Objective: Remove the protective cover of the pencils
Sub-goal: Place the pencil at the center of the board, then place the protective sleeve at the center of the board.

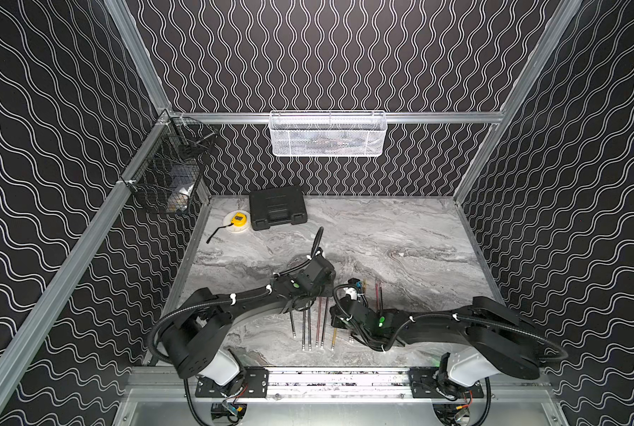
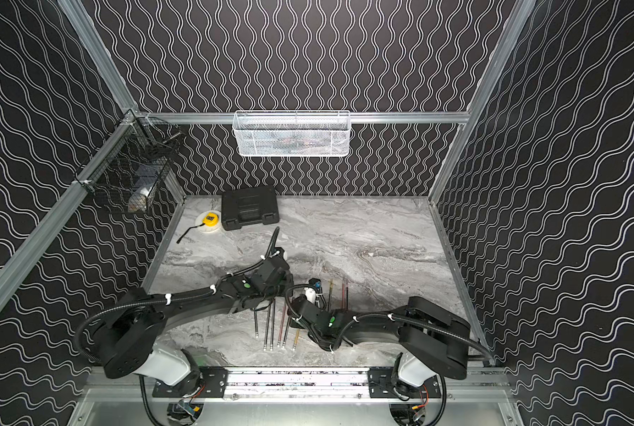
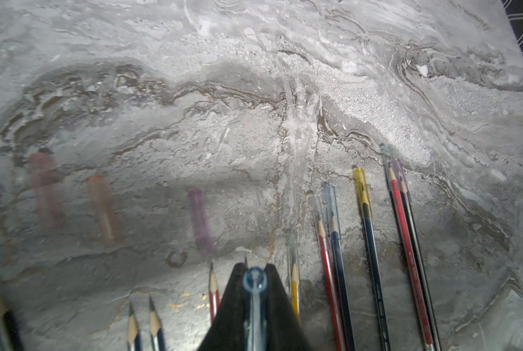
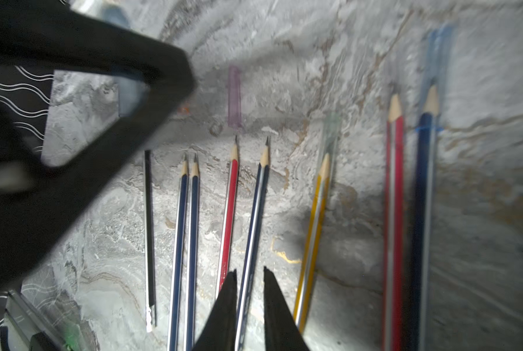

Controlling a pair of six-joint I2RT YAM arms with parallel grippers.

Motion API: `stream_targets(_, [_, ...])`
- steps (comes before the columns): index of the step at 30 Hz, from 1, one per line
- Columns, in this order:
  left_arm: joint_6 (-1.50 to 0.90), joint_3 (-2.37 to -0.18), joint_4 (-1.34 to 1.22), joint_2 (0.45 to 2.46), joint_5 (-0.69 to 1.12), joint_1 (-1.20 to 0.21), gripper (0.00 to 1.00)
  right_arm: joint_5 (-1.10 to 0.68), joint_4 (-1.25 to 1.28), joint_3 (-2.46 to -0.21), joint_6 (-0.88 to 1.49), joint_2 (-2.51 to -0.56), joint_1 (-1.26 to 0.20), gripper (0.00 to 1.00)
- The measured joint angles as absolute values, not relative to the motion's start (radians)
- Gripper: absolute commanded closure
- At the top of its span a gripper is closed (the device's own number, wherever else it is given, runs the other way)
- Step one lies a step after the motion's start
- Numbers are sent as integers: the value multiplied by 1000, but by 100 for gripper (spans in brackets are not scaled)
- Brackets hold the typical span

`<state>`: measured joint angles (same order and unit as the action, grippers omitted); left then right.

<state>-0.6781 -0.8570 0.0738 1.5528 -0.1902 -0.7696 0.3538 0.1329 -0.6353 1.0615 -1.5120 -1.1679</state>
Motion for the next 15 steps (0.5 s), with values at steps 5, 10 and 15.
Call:
stream_targets(5, [-667,-939,112,1665,-230,-800,96,379,120,-608,1061,-1474,-1169,80])
stream_targets(10, [-657,-995,160,1747,-278,-809,95,393,118,-583,1063,-1468,-1169,80])
stream_targets(15, [-656,-1013,199,1777,-320,-810,92,403,121,-579,1065,-1468,-1169,80])
